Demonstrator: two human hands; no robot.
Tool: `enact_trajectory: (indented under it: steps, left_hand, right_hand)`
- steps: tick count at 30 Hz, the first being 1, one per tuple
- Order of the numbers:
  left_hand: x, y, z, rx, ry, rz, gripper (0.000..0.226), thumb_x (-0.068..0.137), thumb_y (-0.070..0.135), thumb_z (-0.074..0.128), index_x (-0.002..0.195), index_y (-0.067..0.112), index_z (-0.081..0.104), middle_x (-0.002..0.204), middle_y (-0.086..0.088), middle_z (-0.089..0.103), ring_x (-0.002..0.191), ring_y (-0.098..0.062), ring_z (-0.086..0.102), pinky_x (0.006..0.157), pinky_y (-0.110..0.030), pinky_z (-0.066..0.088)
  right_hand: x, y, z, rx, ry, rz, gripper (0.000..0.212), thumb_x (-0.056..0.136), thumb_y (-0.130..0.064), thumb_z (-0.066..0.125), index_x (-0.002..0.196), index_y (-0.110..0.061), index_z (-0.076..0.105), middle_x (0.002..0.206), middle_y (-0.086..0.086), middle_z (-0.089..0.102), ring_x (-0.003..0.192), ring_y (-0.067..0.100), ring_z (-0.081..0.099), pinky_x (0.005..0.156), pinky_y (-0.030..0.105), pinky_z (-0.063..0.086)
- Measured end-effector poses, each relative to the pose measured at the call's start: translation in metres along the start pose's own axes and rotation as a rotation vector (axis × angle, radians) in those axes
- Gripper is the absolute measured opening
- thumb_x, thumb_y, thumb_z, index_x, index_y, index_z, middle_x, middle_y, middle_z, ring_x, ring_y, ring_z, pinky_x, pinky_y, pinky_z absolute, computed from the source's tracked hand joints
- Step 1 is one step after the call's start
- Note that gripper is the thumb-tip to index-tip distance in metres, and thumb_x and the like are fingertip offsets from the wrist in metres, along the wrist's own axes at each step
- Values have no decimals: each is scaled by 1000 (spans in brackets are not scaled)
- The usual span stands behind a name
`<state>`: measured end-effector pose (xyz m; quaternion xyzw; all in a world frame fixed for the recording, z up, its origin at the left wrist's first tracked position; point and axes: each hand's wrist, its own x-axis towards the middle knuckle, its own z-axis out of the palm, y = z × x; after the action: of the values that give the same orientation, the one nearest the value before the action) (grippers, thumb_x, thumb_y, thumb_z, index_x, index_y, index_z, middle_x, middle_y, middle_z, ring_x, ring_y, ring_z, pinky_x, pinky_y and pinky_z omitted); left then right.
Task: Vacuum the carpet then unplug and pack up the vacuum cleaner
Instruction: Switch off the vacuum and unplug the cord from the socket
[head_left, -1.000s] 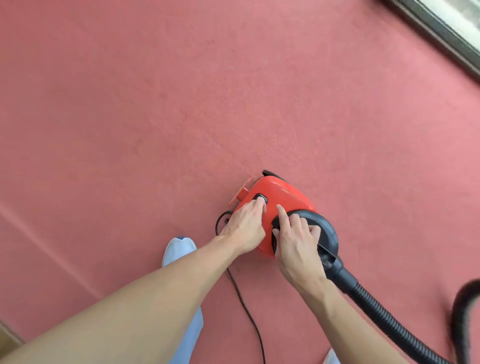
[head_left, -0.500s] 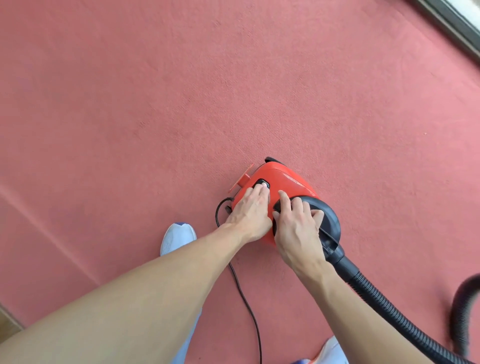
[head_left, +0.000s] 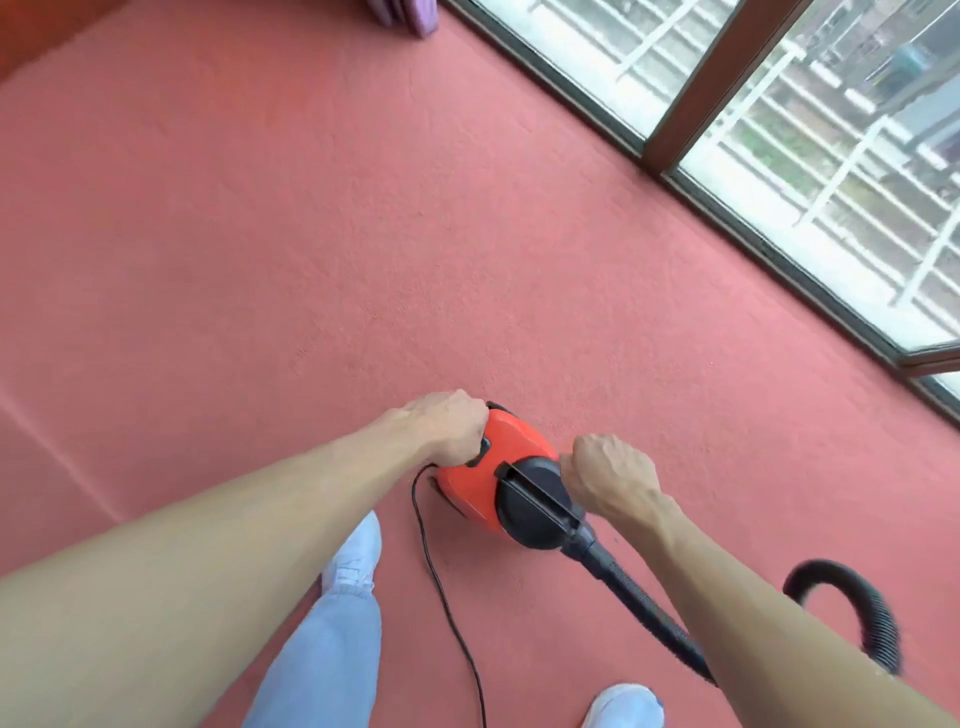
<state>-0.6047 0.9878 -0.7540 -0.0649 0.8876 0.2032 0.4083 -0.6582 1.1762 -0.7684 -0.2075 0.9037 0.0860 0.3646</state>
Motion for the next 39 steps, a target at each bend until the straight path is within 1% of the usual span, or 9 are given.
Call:
enact_trajectory:
  steps: [2, 6, 12, 17, 20, 23, 29, 34, 39]
  left_hand:
    - [-33, 19, -45, 30, 44, 6, 30, 88, 3, 43, 107, 4, 67, 107, -17, 70, 95, -35, 66, 77, -41, 56]
    - [-107, 68, -129, 70, 183, 6, 29, 88, 5, 42, 107, 9, 65, 111, -15, 68, 100, -35, 64, 75, -38, 51]
    - [-246, 149, -220, 56, 342, 48, 23, 96, 20, 38, 98, 12, 60, 104, -11, 69, 90, -32, 62, 73, -37, 49]
    - [-347, 202, -269, 74, 402, 66, 29, 99, 33, 43, 105, 15, 66, 108, -6, 71, 97, -29, 66, 79, -36, 52]
    - [-385, 218, -295, 9, 477, 104, 25, 99, 36, 47, 101, 19, 64, 107, -3, 71, 96, -25, 65, 75, -32, 48]
    - [-406, 224, -319, 71, 543, 136, 20, 98, 39, 48, 95, 24, 62, 105, -1, 70, 94, -25, 64, 71, -31, 43]
    - [-409, 222, -353, 225, 492, 346, 22, 99, 40, 49, 98, 24, 63, 102, 2, 69, 94, -23, 64, 79, -34, 50]
    - [-409, 241, -371, 455, 414, 540, 20, 100, 41, 47, 98, 26, 59, 104, 6, 65, 98, -17, 59, 71, -29, 37]
    - [-422, 312, -353, 605, 364, 791, 18, 99, 42, 47, 89, 29, 55, 95, 7, 62, 96, -19, 60, 80, -34, 48]
  right_hand:
    - [-26, 9, -51, 0, 17, 7, 31, 95, -21, 40, 67, -12, 43, 97, 13, 68, 76, 30, 58, 65, 31, 40]
    - [-95, 28, -148, 59, 66, -12, 34, 96, -29, 40, 68, -10, 42, 103, 20, 67, 94, 36, 64, 67, 31, 38]
    - [-228, 69, -266, 130, 196, -53, 47, 100, -47, 36, 69, -13, 41, 98, 15, 67, 86, 33, 62, 66, 31, 37]
    - [-332, 112, -351, 244, 363, -71, 48, 100, -45, 41, 65, -13, 45, 77, 8, 58, 77, 30, 58, 62, 33, 39]
    - [-378, 124, -386, 272, 501, -41, 43, 99, -40, 44, 71, -9, 56, 83, 9, 64, 84, 29, 61, 70, 36, 46]
    - [-413, 117, -403, 330, 595, 19, 41, 98, -35, 45, 72, -6, 57, 80, 9, 64, 80, 29, 60, 71, 39, 48]
    - [-459, 82, -394, 474, 724, 232, 31, 96, -29, 47, 75, -10, 59, 86, 7, 65, 84, 27, 58, 74, 38, 45]
    - [-511, 68, -363, 616, 768, 447, 30, 96, -33, 49, 82, -12, 65, 90, 4, 67, 87, 24, 60, 78, 40, 48]
    - [-586, 72, -311, 729, 815, 699, 28, 96, -32, 49, 85, -12, 66, 89, 2, 65, 86, 23, 59, 77, 38, 46]
